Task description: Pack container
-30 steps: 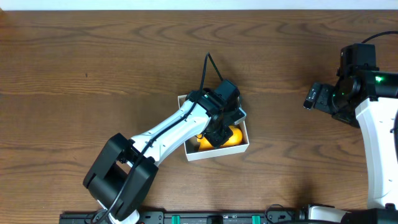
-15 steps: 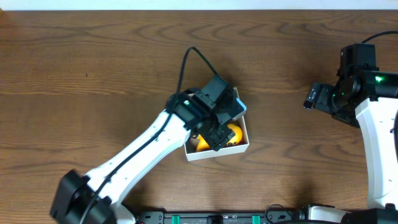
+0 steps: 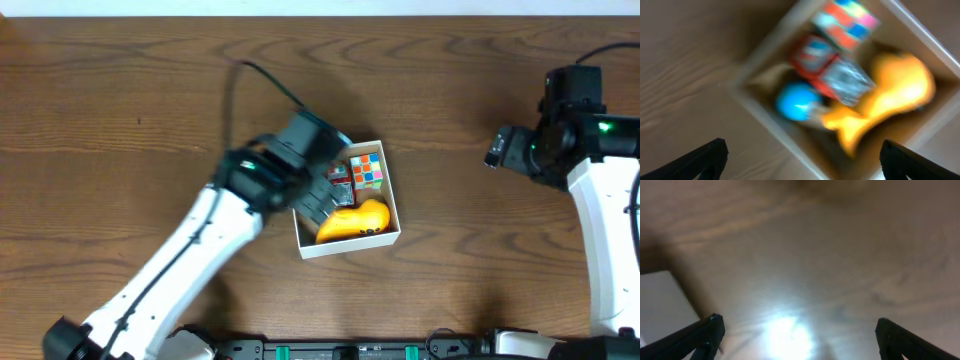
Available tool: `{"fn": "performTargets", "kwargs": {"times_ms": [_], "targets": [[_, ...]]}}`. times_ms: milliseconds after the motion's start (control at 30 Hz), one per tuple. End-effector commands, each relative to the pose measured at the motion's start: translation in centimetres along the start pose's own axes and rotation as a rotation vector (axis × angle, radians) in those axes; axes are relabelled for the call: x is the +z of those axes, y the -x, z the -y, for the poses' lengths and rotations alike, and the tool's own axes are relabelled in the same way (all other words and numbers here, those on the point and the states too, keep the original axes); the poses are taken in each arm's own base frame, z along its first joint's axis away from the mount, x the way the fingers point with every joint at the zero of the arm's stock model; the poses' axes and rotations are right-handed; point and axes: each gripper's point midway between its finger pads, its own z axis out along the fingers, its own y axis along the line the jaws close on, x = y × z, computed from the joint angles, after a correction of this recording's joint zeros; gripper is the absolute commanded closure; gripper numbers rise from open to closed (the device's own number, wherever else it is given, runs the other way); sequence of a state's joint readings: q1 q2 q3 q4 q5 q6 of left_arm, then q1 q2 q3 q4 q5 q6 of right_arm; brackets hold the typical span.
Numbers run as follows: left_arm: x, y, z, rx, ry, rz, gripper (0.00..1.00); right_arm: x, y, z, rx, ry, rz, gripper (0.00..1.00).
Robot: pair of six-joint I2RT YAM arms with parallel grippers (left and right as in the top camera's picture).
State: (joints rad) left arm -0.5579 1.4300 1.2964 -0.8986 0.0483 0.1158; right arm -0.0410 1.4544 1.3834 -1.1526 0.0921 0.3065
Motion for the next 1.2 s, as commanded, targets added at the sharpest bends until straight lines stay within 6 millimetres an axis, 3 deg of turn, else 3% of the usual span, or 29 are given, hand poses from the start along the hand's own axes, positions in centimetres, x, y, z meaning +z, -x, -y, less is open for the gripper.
{"fn": "performTargets", "kwargs": {"times_ms": [0,100,233,400,467,667,867,1000,1167], "targets": [[-2.0,0.6,-6.0,-0.211,0.122,0.075,0.02,-0.3,0.7,-3.3,-0.135,0.068,0.06,0.01],[-3.0,0.1,-11.7,-0.389,0.204,0.126,0.02,-0.8,2.9,-6.7,-0.214,0.131,0.184,0.01],[-3.9,-1.3,-17.9,-0.633,0.294,0.182,0.02,-1.6,5.6,-9.7,-0.237,0.196,0.319,0.01],[-5.0,-3.2,-22.2,-0.745,0.366,0.207,0.02,-2.9,8.9,-10.2,-0.207,0.188,0.468,0.01],[-5.4,-3.9,-23.3,-0.776,0.387,0.213,0.02,-3.0,9.1,-9.9,-0.246,0.168,0.479,0.01],[-6.4,-5.7,-22.3,-0.788,0.386,0.166,0.02,-2.2,7.1,-7.8,-0.214,0.116,0.381,0.01],[-9.2,-6.5,-19.5,-0.747,0.391,0.257,0.02,-4.3,4.9,-6.0,-0.165,0.115,0.4,0.01],[-10.6,-7.7,-16.9,-0.723,0.387,0.345,0.02,-5.8,2.0,-4.6,-0.121,0.155,0.476,0.01],[-11.1,-9.8,-13.5,-0.683,0.365,0.442,0.02,-6.4,-2.8,-1.7,-0.1,0.162,0.58,0.01]]}}
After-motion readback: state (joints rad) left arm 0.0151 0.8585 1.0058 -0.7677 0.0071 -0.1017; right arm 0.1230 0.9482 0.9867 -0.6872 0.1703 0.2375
